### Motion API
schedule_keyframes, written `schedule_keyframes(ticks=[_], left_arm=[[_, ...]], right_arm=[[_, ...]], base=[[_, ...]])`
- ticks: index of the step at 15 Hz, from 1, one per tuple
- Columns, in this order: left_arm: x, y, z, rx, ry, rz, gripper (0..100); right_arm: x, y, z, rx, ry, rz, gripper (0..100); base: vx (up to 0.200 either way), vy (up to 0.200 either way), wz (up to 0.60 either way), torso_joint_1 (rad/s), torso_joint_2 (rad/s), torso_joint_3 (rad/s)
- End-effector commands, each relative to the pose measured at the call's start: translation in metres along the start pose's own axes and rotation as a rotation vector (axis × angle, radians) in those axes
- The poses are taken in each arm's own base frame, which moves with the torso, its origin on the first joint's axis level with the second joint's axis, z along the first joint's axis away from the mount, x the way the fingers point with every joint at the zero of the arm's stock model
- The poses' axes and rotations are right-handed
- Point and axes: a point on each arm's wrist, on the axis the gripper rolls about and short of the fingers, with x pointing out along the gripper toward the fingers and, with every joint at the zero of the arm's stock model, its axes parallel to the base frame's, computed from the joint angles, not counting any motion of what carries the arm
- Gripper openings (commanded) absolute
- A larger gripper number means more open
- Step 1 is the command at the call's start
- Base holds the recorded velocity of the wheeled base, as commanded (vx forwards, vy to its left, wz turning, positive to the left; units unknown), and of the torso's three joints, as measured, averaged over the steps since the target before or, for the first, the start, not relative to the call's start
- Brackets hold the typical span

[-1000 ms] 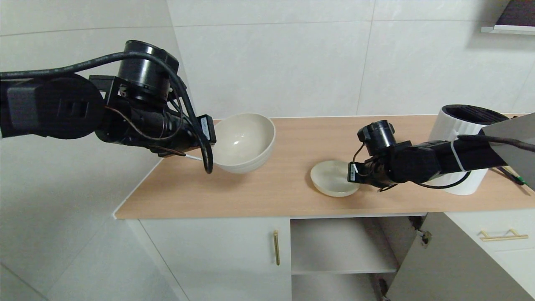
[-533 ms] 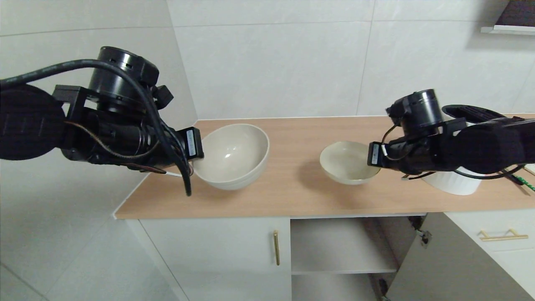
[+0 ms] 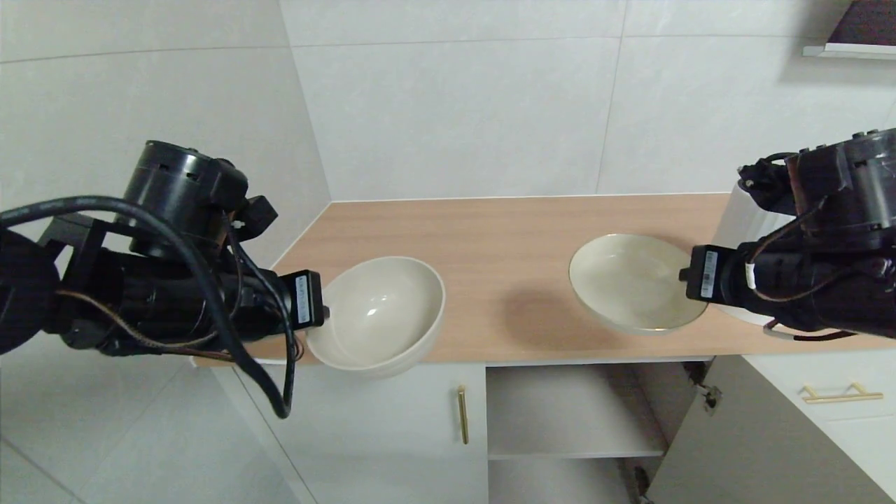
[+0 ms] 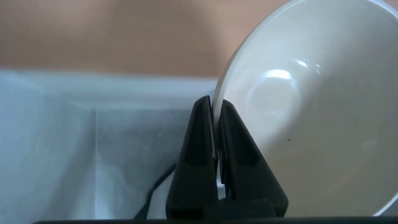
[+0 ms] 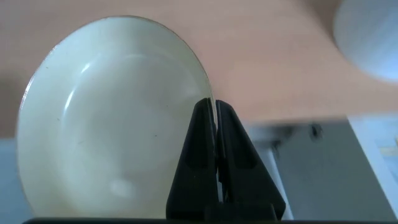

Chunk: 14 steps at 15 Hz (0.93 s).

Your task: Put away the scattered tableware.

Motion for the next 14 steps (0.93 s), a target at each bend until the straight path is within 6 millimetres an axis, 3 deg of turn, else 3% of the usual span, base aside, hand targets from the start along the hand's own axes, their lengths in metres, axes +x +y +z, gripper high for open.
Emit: schedule_keyframes(ticks=[1, 4, 14], left_arm=[[-0.016, 0.007, -0.012, -0.003, -0.005, -0.004, 0], [-0.024, 0.011, -0.018, -0.007, -0.015, -0.009, 0], [-0.021, 0.011, -0.018, -0.003, -0.013, -0.008, 0]], right_arm=[[-0.017, -0.006, -0.021, -0.026, 0.032, 0.015, 0], [-0.018, -0.004, -0.036, -0.052, 0.065, 0.014, 0], [0.01, 0.001, -0.054, -0.086, 0.159, -0.031, 0]], base=[[0.0, 0.0, 0.0, 0.0, 0.0, 0.0], [-0.2, 0.0, 0.0, -0.001, 0.0, 0.004], [0.0, 0.0, 0.0, -0.021, 0.06, 0.033]])
